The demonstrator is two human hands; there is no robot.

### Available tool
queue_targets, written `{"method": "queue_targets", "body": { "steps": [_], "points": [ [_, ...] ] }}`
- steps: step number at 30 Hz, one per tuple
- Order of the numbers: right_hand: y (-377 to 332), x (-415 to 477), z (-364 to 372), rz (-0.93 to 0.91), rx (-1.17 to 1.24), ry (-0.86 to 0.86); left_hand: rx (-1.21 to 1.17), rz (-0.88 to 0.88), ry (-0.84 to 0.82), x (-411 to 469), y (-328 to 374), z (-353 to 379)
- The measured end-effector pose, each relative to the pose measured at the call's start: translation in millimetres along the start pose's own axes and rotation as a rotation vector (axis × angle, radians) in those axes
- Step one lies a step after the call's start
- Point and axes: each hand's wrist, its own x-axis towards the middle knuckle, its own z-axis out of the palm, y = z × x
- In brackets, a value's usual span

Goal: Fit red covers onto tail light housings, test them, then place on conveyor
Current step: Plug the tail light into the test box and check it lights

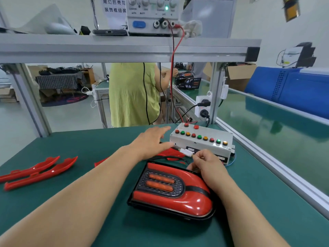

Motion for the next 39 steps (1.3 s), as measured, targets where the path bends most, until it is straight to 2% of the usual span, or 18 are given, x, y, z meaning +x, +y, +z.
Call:
{"method": "queue_targets", "body": {
  "steps": [2,7,10,30,36,39],
  "points": [
    [1,0,0,-0.009,-0.003,-0.002,0.087,0.031,-0.079,10,4,5],
    [2,1,1,-0.002,-0.017,-0.002,-0.01,-0.02,-0.224,22,-2,9],
    [2,1,1,0.002,-0.022,-0.002,-0.028,-0.048,-0.254,23,-6,14],
    [0,2,2,-0.008,-0.095,0.004,-0.001,-0.052,-0.228,22,-3,17],
    [2,4,4,-0.042,-0.129,0.014,0.053,-0.017,-0.136,16,-7,28],
    [1,5,5,-0.024,-0.029,0.062,-0.05,-0.024,-0.089,12,-10,31]
  ]
}}
